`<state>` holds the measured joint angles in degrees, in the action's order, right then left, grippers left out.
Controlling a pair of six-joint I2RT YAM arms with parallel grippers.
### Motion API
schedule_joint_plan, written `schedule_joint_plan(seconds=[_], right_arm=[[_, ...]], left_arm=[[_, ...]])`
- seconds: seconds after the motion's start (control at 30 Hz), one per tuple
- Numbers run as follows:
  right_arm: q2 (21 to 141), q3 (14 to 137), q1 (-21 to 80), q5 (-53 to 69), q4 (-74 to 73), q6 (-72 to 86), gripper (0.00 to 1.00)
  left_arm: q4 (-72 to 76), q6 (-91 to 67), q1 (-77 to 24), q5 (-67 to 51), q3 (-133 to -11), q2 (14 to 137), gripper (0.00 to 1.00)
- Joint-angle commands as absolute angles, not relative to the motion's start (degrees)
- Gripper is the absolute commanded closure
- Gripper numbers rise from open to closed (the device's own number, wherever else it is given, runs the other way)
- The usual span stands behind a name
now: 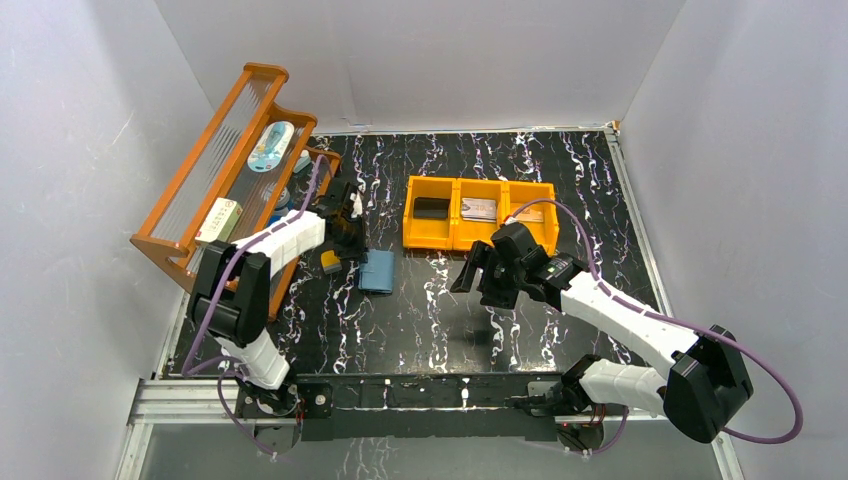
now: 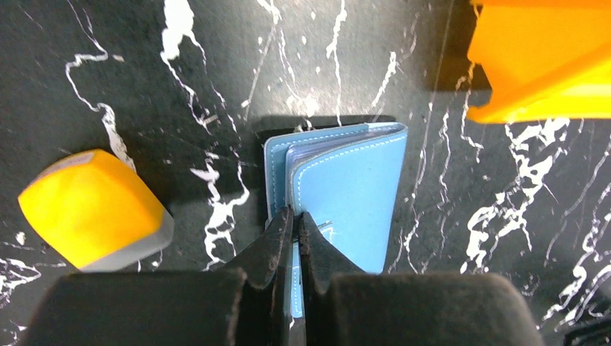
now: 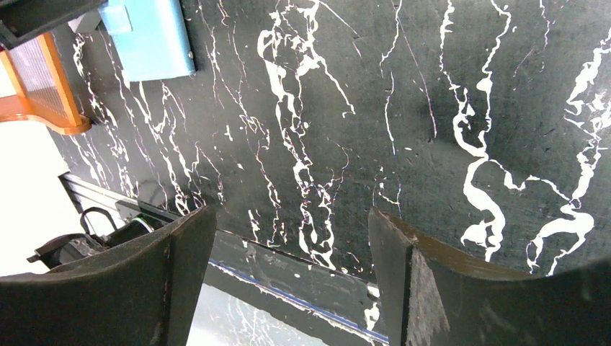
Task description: Take the credit cards out of the card holder
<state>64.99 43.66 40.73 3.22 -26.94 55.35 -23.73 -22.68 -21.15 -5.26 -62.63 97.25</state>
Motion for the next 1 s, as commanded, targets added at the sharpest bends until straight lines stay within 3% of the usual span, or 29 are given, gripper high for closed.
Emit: schedule_joint_plan(seconds=[0.0, 0.13, 0.43, 0.7, 0.97], right_arm=[[64.9, 45.0, 40.8, 3.7, -25.8, 55.2, 0.14], [64.8, 45.1, 40.8, 3.4, -25.8, 55.2, 0.14], [61.9, 45.2, 40.8, -5.6, -29.5, 57.7, 0.13], [53.9, 42.8, 40.3, -20.0, -35.1, 63.6, 0.1], [50.5, 38.5, 35.9, -18.1, -36.1, 65.4, 0.1]], left_arm=[[-25.2, -22.1, -21.8, -9.5, -61.2, 90.3, 1.0], [-26.5, -22.2, -24.7, -7.3, -60.5, 85.9, 1.0], [-37.4, -26.8, -41.1, 9.5, -61.8, 82.7, 1.0], [-45.6, -34.1, -58.6, 25.8, -70.1, 89.0, 1.0], [-55.1, -39.6, -70.4, 38.2, -82.0, 102.8, 1.0]])
